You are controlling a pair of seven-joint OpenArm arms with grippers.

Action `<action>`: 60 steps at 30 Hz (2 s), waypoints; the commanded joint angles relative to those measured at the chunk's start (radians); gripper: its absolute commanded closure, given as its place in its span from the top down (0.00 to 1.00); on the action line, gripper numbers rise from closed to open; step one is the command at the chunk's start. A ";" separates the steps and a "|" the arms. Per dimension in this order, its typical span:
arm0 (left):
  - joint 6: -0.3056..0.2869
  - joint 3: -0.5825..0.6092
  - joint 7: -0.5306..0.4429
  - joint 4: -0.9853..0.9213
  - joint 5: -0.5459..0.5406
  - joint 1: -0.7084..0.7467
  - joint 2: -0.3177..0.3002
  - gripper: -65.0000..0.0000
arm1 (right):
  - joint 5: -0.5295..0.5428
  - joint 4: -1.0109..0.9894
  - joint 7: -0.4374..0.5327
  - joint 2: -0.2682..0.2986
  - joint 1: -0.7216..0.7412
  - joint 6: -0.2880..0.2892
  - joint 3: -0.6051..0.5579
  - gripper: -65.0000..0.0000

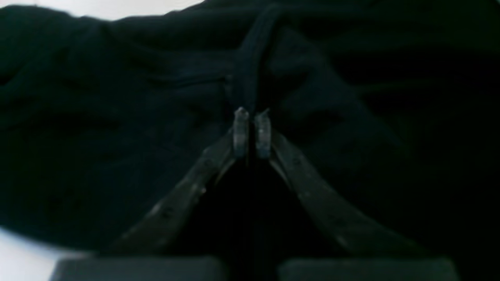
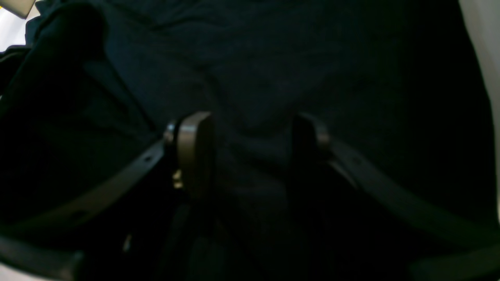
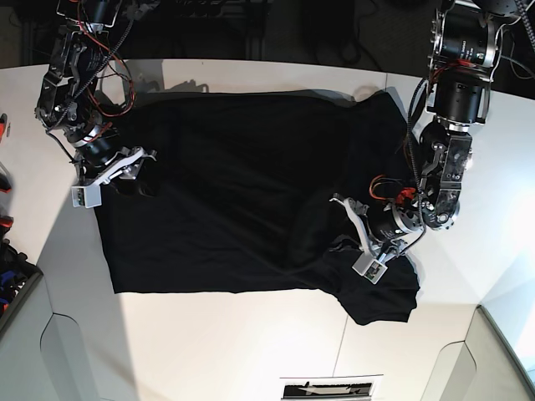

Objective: Layout the t-shirt on the table in an organized manner, then fold the t-shirt properly
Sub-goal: 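Release the shirt with the left gripper and move it to the shoulder edge, then grasp the shirt edge with the left gripper while the right holds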

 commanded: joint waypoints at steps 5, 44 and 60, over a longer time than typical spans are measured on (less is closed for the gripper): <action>0.062 -0.104 0.080 0.058 -0.121 -0.016 -0.089 0.00 | -0.029 0.014 0.053 0.008 0.013 0.004 0.002 0.49; -0.107 -0.867 0.322 0.373 -0.557 0.642 -0.146 0.31 | -0.026 0.014 0.105 0.011 0.034 0.004 0.002 0.49; -0.107 -0.890 0.246 0.484 -0.560 0.595 -0.168 0.35 | -0.164 0.013 0.107 0.041 0.199 0.004 0.002 0.00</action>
